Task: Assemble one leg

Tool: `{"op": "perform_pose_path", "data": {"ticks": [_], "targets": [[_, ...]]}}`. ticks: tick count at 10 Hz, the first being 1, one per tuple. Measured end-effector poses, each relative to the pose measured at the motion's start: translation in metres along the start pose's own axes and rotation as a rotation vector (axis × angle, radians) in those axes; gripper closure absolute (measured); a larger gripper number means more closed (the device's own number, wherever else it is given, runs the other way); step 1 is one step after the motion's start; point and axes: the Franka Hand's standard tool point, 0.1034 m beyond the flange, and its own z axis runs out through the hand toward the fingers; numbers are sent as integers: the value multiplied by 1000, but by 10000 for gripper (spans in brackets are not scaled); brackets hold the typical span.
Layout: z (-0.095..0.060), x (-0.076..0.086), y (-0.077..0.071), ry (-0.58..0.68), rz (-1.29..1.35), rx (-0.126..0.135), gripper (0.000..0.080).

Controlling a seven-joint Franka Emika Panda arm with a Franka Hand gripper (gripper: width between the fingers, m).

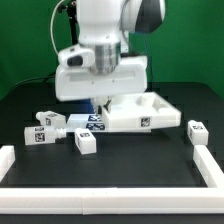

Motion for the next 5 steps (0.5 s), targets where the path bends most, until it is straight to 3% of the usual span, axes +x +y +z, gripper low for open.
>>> {"op": "perform_pose_path", "data": {"ticks": [2, 3, 5], "targets": [[-20, 36, 1, -58, 120, 27, 742], [-23, 59, 10, -39, 115, 21, 742], [-21, 61, 14, -41, 115, 20, 742]]}}
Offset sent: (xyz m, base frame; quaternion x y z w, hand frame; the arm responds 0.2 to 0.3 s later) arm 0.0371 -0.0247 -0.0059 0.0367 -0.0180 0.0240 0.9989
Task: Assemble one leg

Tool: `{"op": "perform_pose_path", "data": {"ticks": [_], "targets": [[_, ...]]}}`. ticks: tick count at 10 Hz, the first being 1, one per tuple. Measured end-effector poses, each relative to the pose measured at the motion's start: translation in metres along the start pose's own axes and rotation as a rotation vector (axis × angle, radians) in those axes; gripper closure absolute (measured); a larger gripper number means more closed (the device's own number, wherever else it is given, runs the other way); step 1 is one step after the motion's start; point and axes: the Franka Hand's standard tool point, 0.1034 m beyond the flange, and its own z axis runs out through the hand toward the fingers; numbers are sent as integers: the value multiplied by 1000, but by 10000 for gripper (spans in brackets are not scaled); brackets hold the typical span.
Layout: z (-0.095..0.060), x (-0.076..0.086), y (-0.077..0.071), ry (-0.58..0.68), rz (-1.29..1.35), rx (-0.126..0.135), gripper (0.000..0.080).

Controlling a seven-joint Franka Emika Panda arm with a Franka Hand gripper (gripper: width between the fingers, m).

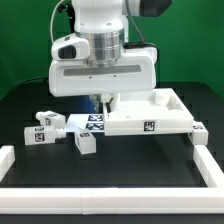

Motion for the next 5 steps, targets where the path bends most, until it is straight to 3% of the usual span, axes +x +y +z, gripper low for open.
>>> {"op": "perform_pose_path", "data": {"ticks": [4, 5], "targets": [[1, 0, 0, -2, -1, 0, 742], [-3, 12, 2, -26, 0, 5, 742]]}}
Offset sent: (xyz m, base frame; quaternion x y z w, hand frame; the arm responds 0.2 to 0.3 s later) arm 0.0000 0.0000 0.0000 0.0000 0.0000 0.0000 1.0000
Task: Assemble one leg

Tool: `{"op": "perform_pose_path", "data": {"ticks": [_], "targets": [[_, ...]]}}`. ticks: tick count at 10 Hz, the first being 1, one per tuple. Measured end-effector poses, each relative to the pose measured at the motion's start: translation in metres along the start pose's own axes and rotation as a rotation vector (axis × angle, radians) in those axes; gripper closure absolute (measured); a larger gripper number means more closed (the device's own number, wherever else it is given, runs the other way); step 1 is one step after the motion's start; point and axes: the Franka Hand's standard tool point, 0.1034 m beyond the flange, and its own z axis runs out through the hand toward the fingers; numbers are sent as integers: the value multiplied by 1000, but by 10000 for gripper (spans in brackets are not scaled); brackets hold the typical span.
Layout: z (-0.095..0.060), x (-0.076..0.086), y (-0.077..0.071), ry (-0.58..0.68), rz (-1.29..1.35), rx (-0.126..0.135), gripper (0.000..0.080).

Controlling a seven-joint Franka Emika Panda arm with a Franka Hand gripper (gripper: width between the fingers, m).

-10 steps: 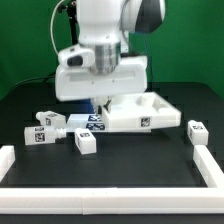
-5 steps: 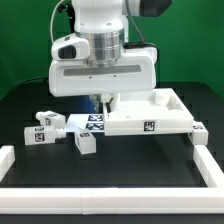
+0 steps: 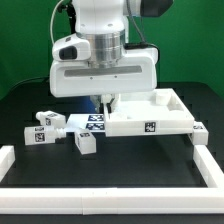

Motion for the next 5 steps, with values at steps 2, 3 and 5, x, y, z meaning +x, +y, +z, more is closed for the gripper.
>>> {"op": "perform_pose_path", "data": {"ticks": [2, 3, 5], "targets": [[-3, 60, 8, 37, -47, 0, 742], [5, 68, 14, 76, -68, 24, 742], [4, 65, 11, 69, -51, 24, 742]]}}
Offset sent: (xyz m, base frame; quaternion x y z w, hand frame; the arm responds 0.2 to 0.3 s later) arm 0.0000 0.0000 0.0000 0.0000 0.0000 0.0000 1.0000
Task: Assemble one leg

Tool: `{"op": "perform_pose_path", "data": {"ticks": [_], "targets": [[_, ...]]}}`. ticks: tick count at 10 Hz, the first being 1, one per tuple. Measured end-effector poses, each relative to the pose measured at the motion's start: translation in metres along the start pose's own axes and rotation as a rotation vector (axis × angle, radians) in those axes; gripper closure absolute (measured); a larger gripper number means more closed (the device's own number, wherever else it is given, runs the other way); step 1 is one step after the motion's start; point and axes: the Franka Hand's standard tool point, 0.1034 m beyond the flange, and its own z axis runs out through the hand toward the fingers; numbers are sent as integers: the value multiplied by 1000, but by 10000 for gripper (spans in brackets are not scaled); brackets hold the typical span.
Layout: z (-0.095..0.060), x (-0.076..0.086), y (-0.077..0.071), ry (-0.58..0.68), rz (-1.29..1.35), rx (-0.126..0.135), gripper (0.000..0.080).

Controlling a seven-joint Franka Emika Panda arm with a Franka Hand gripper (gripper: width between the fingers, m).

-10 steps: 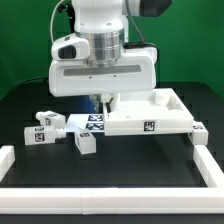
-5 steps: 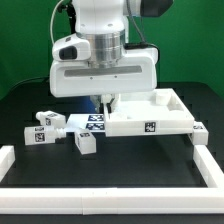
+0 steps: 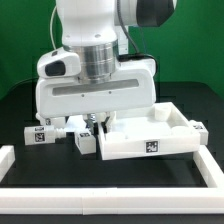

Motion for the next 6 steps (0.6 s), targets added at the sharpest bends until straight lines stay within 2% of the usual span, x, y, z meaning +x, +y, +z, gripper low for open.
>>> {"op": "perform_pose_path", "data": {"ticks": [3, 4, 6], "targets": [[5, -1, 0, -8, 31, -2, 742], [14, 4, -1, -21, 95, -5, 742], [32, 27, -3, -28, 171, -14, 742]]}}
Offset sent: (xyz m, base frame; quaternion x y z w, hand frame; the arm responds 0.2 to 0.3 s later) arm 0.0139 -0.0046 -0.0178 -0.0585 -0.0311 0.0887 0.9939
